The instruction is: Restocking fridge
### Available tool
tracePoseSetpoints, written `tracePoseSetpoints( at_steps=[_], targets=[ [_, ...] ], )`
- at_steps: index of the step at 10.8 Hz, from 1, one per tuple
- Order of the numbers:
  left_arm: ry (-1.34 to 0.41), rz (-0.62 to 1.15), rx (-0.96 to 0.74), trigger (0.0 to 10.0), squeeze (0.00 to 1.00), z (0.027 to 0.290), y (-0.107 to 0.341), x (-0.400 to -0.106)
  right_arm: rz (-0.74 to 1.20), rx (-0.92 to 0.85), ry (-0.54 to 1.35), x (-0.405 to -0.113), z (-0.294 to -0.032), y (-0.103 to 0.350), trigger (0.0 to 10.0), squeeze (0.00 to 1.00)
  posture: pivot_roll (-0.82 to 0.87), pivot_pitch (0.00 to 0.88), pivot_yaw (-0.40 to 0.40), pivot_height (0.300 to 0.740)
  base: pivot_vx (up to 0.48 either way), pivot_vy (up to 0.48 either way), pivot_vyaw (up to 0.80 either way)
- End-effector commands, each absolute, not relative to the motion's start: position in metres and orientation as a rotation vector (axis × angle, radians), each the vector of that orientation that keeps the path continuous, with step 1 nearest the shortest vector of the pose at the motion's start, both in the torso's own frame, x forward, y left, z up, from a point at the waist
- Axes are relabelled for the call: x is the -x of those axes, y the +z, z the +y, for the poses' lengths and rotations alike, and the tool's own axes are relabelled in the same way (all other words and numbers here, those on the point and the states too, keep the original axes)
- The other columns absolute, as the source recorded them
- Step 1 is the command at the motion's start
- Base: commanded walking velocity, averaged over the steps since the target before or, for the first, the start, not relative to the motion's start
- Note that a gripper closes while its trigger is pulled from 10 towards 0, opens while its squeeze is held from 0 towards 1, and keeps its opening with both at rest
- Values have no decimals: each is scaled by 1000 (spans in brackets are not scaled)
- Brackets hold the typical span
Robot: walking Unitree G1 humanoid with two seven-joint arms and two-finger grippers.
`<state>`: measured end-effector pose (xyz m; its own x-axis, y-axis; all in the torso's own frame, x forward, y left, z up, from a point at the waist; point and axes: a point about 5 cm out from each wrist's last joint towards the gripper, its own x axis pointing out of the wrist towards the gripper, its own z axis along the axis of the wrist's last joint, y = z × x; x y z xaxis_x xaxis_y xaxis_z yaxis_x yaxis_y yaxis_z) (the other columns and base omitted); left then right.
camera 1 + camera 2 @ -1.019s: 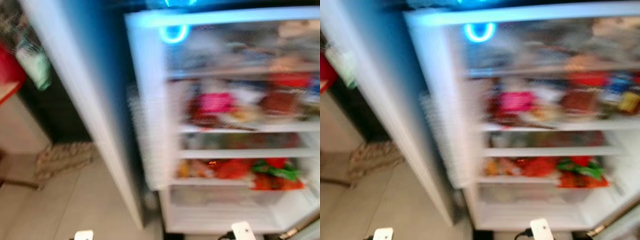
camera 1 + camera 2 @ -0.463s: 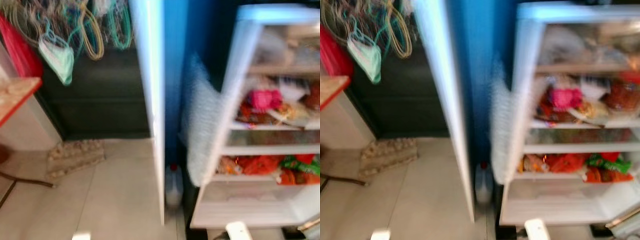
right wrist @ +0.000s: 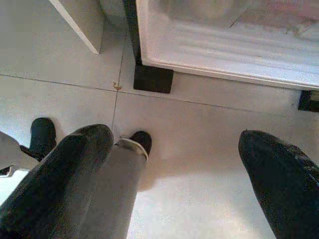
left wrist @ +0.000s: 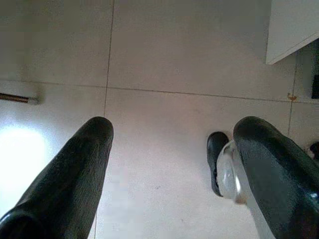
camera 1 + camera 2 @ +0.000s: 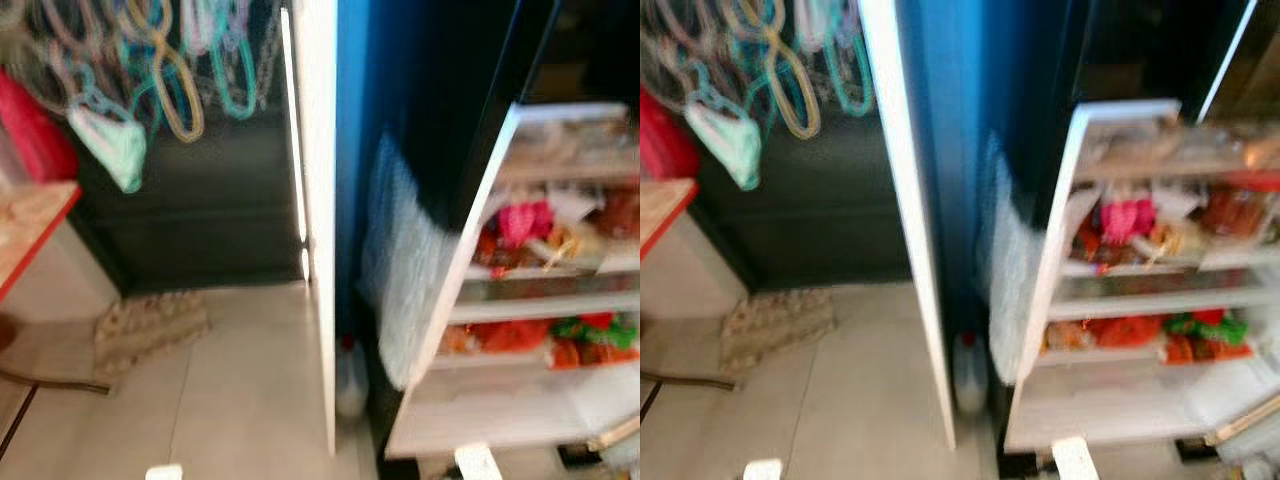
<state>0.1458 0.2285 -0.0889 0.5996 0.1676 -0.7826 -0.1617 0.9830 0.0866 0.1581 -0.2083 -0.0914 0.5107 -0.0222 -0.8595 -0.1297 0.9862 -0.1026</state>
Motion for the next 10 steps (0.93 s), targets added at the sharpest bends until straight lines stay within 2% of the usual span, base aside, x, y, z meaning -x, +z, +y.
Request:
tracePoseSetpoints(
  at_steps=[1,3,8,10],
  targets=[
    [192,932,1,10000,0,228,-91,-142,1038,154,62,-156,-208,-92,10000,0,-68,0,42,740,0,0,0],
    [191,936,7,10000,0,228,-91,-142,1039,168,62,-157,-209,-92,10000,0,-71,0,42,740,0,0,0],
    [194,937,4,10000,0,228,-91,-141,1038,168,45,-156,-209,-92,10000,0,-71,0,47,740,0,338,0],
    [194,937,0,10000,0,230,-91,-142,1036,168,53,-157,-207,-92,10000,0,-65,0,45,740,0,334,-678]
  ],
)
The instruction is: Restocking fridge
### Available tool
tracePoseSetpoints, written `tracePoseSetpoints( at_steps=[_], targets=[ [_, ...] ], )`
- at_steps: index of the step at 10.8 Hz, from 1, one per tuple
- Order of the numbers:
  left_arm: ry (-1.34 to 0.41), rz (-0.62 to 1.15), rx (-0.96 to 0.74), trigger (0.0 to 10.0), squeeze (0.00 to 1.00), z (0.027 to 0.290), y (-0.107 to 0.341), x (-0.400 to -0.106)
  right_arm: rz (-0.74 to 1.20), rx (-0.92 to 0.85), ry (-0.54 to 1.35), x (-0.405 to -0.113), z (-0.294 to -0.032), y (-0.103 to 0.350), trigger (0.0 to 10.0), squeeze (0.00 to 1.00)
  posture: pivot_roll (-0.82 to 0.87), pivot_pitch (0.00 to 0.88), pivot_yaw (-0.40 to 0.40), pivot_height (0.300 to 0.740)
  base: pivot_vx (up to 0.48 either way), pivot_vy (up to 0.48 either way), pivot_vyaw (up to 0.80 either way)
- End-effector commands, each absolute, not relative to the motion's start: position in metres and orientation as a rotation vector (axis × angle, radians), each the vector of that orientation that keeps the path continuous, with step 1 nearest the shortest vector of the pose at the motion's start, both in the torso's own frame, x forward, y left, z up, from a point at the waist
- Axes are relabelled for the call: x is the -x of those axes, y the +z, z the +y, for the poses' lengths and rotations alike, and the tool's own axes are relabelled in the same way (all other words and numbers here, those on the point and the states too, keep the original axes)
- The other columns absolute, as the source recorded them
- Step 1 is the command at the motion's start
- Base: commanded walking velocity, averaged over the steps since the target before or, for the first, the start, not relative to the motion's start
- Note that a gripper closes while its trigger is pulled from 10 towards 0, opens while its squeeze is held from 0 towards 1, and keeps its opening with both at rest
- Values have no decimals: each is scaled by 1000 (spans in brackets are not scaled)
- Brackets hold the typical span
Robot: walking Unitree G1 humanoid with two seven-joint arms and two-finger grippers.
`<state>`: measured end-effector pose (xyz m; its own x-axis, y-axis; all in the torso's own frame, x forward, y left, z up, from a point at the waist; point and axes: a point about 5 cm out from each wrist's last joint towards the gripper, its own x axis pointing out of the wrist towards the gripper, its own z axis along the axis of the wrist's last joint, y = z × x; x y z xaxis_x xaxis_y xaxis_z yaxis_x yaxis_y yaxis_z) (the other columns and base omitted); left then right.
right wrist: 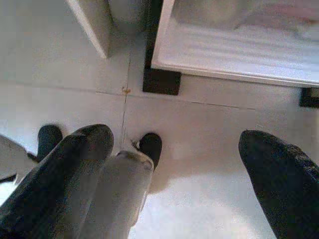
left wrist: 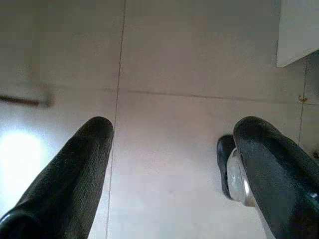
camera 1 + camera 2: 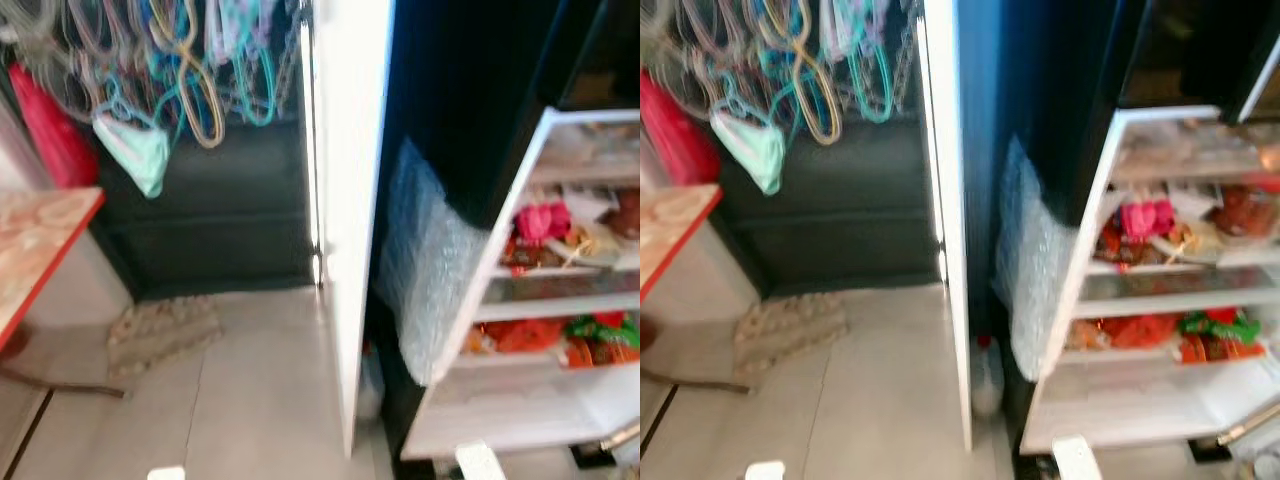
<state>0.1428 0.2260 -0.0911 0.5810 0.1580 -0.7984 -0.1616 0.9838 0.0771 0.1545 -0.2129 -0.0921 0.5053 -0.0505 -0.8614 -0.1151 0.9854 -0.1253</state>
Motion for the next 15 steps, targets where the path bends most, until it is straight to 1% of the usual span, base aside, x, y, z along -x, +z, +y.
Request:
tracePoseSetpoints(
  at_steps=[1,5,6,15],
  targets=[
    [193,939,-6,10000,0,231,-91,-141,1030,174,63,-157,-206,-92,10000,0,-62,0,45,740,0,259,0],
    [182,944,-20,10000,0,232,-91,-139,1037,171,64,-154,-205,-93,10000,0,-52,0,44,740,0,0,0],
    [177,947,-21,10000,0,232,-91,-138,1041,174,66,-153,-205,-94,10000,0,-55,0,44,740,0,0,-519],
    [138,946,-46,10000,0,234,-90,-141,1040,155,41,-154,-202,-94,10000,0,-79,0,73,740,0,0,-788]
  ],
)
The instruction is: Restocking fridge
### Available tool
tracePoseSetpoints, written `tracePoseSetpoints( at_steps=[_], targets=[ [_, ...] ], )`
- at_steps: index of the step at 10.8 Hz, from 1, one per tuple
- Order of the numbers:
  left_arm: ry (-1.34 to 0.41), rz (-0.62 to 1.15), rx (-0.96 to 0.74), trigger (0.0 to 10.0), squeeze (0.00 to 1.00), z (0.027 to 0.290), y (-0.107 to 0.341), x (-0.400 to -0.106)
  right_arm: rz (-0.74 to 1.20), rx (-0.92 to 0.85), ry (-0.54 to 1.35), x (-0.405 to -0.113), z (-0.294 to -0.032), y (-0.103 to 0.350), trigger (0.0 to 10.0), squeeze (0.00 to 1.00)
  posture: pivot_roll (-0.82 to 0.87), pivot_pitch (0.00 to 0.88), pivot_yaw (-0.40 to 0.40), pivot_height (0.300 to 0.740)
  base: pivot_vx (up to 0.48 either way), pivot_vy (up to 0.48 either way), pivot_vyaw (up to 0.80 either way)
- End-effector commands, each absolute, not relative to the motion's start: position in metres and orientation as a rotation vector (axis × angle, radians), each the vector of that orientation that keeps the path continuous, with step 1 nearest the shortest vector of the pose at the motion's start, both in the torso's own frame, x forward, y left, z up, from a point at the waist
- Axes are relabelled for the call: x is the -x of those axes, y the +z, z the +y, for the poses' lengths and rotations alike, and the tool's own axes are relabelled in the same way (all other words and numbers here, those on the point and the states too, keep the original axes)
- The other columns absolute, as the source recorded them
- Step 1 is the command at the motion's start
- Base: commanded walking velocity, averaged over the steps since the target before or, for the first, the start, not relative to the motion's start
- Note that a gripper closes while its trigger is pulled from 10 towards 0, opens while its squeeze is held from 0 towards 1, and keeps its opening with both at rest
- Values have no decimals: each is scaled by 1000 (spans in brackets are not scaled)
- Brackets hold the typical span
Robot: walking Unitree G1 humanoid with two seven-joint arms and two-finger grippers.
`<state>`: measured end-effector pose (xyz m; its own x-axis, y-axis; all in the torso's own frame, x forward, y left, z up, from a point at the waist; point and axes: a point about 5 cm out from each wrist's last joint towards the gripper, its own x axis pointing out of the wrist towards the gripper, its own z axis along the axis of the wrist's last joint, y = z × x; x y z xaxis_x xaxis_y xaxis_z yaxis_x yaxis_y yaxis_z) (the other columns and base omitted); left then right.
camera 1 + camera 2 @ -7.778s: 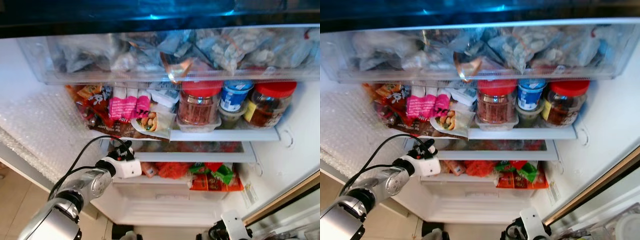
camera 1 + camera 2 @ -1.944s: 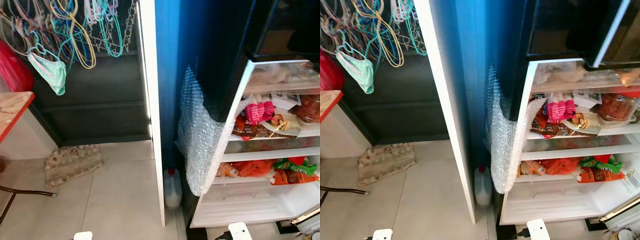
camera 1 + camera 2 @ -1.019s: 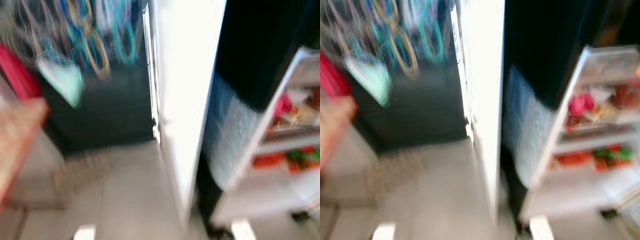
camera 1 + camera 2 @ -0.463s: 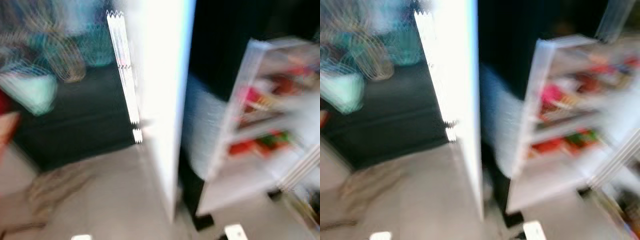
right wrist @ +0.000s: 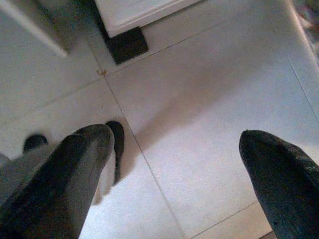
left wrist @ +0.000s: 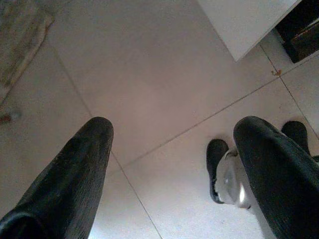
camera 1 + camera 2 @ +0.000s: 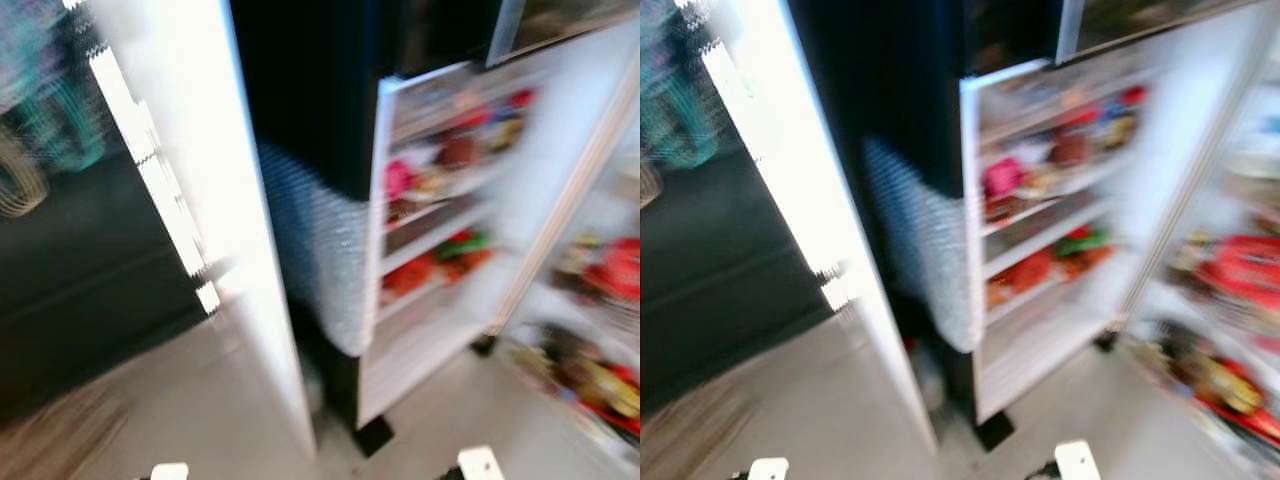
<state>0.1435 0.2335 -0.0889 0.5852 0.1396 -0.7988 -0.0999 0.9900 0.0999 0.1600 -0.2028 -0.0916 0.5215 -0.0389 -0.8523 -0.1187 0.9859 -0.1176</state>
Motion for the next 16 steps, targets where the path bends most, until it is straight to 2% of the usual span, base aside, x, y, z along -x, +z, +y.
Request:
tracePoseSetpoints(
  at_steps=[1,13,16],
  targets=[
    [135,946,-50,10000,0,234,-90,-142,1039,155,39,-155,-202,-94,10000,0,-80,0,73,740,0,0,-788],
    [141,984,-50,10000,0,233,-93,-136,1049,146,16,-150,-203,-96,10000,0,-69,0,80,740,0,0,-776],
    [116,989,-62,10000,0,231,-93,-137,1023,105,-82,-149,-206,-95,10000,0,-93,0,84,740,0,0,0]
  ],
)
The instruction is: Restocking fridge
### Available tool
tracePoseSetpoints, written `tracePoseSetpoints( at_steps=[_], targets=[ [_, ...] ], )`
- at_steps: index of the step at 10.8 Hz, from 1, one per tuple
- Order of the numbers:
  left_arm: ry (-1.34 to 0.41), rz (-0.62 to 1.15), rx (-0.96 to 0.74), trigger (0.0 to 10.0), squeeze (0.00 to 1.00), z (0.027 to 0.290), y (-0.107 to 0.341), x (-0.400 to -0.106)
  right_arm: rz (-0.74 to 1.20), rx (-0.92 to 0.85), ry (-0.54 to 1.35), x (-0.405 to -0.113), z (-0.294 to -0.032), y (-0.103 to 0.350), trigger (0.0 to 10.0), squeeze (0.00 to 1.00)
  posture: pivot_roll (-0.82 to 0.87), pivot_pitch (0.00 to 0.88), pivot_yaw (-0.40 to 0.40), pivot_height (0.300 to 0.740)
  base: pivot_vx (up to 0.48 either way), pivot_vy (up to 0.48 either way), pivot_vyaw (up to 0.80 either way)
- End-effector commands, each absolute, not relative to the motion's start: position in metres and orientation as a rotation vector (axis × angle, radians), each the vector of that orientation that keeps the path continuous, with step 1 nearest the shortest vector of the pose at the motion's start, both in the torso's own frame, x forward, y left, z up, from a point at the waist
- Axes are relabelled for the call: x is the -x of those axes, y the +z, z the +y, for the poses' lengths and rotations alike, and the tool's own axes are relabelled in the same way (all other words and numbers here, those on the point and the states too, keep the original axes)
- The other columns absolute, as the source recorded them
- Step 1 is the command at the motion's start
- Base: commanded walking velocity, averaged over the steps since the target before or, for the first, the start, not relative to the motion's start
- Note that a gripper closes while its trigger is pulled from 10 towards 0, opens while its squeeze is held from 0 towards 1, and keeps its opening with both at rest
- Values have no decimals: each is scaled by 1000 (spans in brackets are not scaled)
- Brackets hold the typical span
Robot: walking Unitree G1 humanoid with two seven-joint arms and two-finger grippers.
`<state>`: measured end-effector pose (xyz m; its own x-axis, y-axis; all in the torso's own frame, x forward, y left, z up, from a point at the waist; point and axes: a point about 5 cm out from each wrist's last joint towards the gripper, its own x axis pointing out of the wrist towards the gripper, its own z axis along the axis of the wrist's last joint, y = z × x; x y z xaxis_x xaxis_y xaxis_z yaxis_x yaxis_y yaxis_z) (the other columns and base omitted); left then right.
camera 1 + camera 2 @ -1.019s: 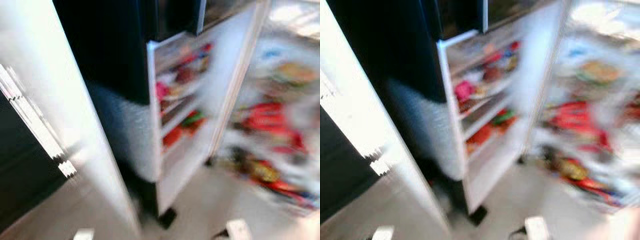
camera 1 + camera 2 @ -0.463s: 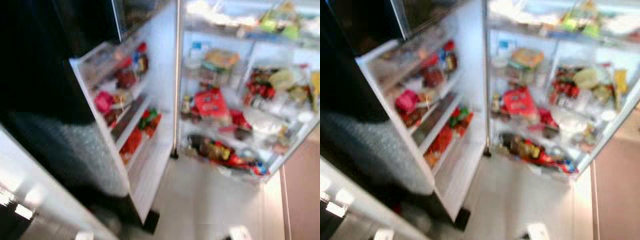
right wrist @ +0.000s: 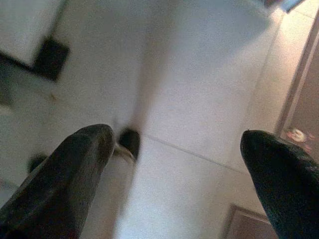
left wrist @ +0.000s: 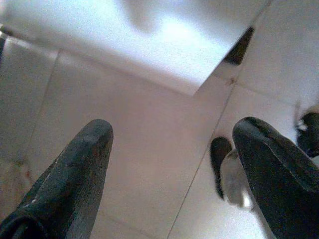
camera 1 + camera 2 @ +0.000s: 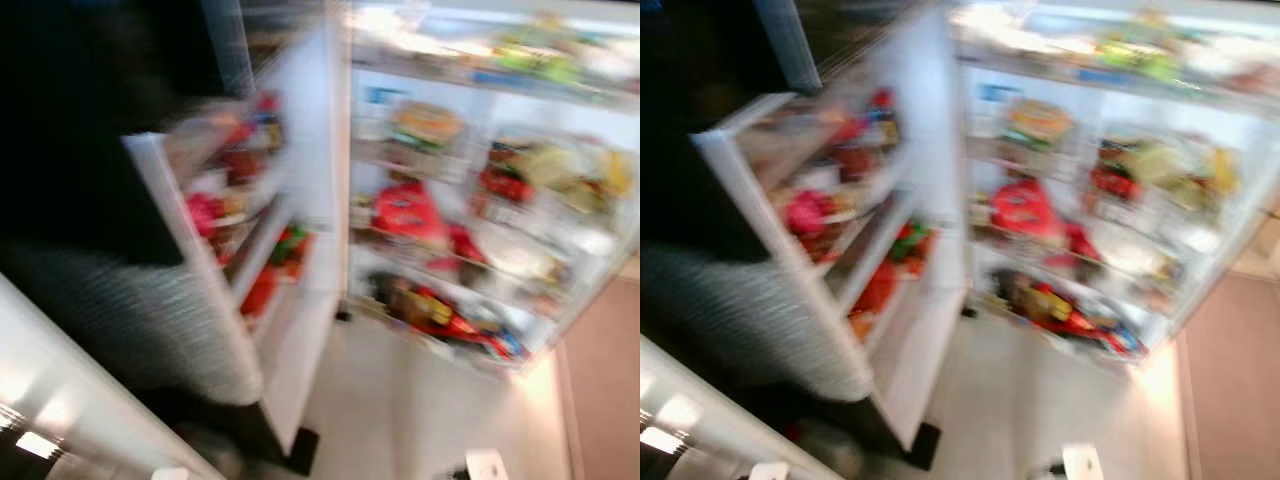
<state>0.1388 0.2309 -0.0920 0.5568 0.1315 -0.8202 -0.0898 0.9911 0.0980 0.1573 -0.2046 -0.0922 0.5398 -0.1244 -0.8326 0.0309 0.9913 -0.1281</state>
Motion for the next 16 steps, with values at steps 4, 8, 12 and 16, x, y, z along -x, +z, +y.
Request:
tracePoseSetpoints(
  at_steps=[4,8,12,16],
  targets=[
    [115,993,-70,10000,0,233,-92,-138,1025,48,-150,-147,-204,-96,10000,0,-84,0,84,740,0,0,0],
    [119,1000,-77,10000,0,233,-92,-138,1022,39,-152,-148,-204,-96,10000,0,-86,0,85,740,0,-197,0],
    [115,1004,-74,10000,0,232,-93,-139,1019,38,-172,-149,-206,-96,10000,0,-89,0,83,740,0,0,0],
    [112,1010,-73,10000,0,231,-93,-138,971,-19,-598,-137,-215,-95,10000,0,-99,0,82,740,0,0,0]
  ],
)
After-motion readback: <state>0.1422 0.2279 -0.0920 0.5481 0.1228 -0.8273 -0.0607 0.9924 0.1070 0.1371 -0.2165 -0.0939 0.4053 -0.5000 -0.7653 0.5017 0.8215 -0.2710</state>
